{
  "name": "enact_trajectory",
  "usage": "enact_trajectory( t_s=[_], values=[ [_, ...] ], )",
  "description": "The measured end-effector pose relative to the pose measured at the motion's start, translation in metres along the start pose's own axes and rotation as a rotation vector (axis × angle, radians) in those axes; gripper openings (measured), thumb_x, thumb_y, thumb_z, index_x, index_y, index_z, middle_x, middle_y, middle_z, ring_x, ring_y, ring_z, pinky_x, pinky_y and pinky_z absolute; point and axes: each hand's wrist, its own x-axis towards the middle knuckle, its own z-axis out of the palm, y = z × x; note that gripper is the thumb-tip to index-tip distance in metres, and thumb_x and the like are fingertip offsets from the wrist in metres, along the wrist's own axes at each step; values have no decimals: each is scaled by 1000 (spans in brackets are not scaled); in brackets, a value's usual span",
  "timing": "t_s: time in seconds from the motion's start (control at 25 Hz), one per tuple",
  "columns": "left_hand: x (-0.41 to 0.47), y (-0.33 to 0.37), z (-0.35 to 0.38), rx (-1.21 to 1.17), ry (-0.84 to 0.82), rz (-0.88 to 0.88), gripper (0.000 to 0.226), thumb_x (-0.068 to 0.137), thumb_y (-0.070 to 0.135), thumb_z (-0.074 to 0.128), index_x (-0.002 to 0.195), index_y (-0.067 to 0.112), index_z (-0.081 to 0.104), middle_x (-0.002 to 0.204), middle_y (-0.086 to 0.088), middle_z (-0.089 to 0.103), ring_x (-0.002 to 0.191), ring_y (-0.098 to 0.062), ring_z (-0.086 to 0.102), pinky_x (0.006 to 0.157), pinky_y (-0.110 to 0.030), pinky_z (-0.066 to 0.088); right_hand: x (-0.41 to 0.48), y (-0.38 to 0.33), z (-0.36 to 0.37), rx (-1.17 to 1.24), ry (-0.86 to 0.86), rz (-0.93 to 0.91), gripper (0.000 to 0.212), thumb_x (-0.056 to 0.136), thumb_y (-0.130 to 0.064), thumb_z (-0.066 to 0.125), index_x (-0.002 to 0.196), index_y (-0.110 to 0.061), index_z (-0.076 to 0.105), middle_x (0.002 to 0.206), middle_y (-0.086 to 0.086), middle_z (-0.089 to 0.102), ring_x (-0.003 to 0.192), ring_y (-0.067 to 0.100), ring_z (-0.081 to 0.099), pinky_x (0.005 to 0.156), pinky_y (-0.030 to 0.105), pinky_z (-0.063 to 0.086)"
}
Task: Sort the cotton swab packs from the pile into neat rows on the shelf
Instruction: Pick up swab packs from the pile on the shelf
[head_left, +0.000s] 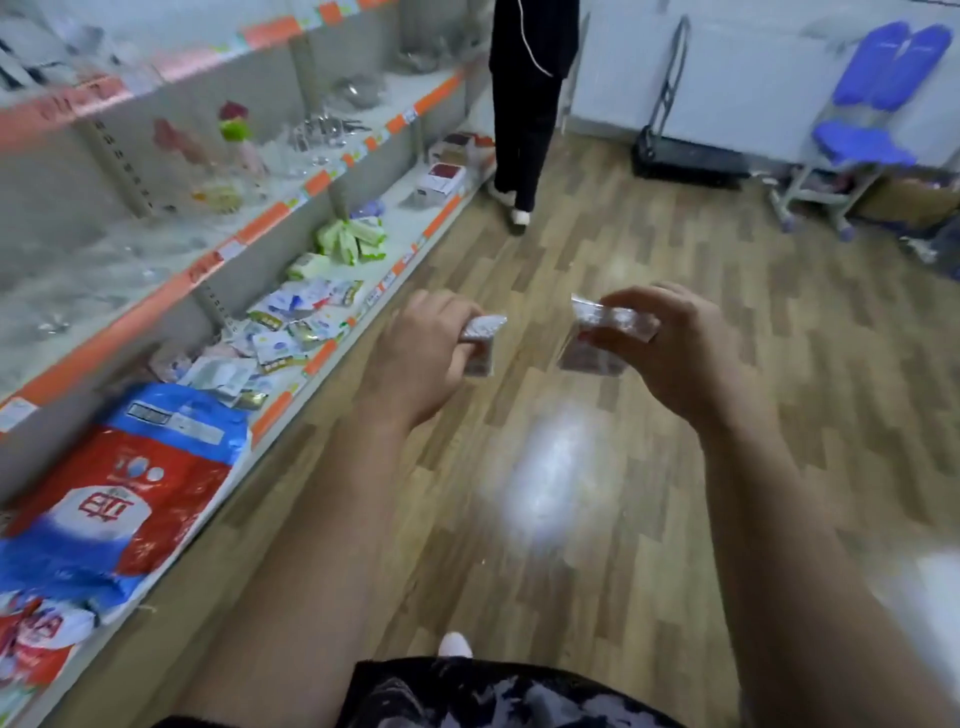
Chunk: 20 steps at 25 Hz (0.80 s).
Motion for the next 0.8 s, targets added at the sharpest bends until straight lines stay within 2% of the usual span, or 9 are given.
enact_trajectory(
  t_s=[0.04, 0.16, 0.32, 0.52, 0.68, 0.8],
  values=[
    [2, -17, -8, 7, 22, -26, 31, 76, 22, 51, 103, 13, 63, 100, -7, 60, 95, -31, 51, 82, -46, 44, 17, -10, 13, 6, -20, -35, 27, 72, -37, 79, 92, -20, 72, 84, -5, 61, 74, 4, 51, 63, 4, 32],
    [4, -63, -30, 49, 93, -102, 31, 77, 20, 57, 106, 11, 63, 102, -8, 61, 97, -31, 51, 83, -43, 45, 65, -33, 57, 38, -77, -123, 26, 72, -38, 78, 91, -21, 71, 84, -3, 64, 75, 10, 56, 63, 15, 36],
    [2, -122, -43, 109, 130, -241, 30, 81, 15, 66, 110, 10, 62, 107, -9, 61, 101, -31, 50, 87, -42, 43, 117, -59, 115, 108, -158, -209, 19, 73, -31, 78, 88, -21, 71, 79, -5, 61, 74, 7, 53, 64, 6, 34],
    [23, -184, -50, 149, 122, -343, 32, 84, 18, 65, 115, 10, 61, 112, -8, 61, 105, -30, 49, 90, -38, 39, 179, -71, 184, 175, -261, -267, 18, 73, -30, 76, 86, -21, 69, 78, -2, 63, 74, 12, 54, 65, 17, 37],
    [68, -248, -60, 226, 156, -428, 31, 85, 19, 65, 115, 11, 61, 109, -7, 60, 105, -30, 50, 88, -37, 38, 263, -81, 244, 222, -306, -341, 22, 73, -29, 78, 91, -20, 71, 85, -2, 66, 78, 8, 55, 67, 12, 36],
    [109, -293, -72, 242, 178, -494, 32, 88, 22, 63, 118, 12, 60, 111, -7, 59, 108, -29, 47, 91, -36, 37, 333, -93, 283, 230, -298, -401, 24, 73, -29, 78, 93, -18, 71, 89, 2, 69, 85, 19, 60, 71, 24, 40]
  ],
)
